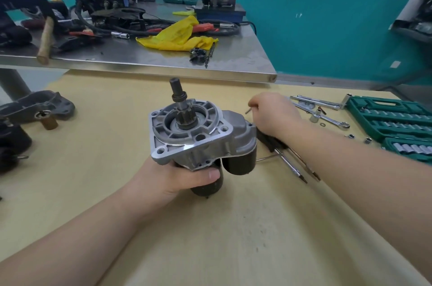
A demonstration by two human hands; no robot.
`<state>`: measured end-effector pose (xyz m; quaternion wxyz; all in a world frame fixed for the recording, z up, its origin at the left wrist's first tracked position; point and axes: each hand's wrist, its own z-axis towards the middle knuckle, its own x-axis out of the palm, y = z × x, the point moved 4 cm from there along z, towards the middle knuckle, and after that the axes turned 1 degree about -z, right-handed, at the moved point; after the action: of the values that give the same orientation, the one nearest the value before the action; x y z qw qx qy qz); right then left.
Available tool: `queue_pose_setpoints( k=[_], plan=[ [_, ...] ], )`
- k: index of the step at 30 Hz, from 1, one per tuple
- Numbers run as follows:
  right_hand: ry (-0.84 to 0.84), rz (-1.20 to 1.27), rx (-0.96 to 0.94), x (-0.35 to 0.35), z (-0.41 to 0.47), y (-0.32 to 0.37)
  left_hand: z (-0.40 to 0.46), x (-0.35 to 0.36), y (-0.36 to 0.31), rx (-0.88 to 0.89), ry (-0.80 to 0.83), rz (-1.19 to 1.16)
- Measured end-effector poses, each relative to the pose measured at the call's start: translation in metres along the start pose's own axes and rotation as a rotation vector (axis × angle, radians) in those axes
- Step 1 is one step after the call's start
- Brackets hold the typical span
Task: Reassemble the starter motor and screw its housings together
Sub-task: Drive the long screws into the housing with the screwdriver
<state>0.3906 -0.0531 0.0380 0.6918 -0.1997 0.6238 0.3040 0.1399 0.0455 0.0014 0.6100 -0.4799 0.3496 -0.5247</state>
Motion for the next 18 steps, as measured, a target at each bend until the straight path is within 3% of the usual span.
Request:
queue_pose_setpoints(
  k=[4,7,10,12,18],
  plan=[
    [0.207,-0.225,-0.088,0.016,0.041,-0.005,0.002,0.003,-0.005,0.036,0.024,0.050],
    [0.188,-0.392,-0.173,0.020,0.052,0.001,0.004,0.005,-0.006,0.062,0.042,0.065],
    [0.161,-0.411,-0.206,0.016,0.053,0.005,0.004,0.006,-0.007,0.077,0.036,0.049],
    [0.134,-0.277,-0.189,0.008,0.048,0.007,0.003,0.006,-0.007,0.076,0.025,0.033],
    [-0.086,0.479,-0.104,-0.040,0.001,0.028,0.002,0.005,0.002,0.030,-0.017,-0.006]
  ],
)
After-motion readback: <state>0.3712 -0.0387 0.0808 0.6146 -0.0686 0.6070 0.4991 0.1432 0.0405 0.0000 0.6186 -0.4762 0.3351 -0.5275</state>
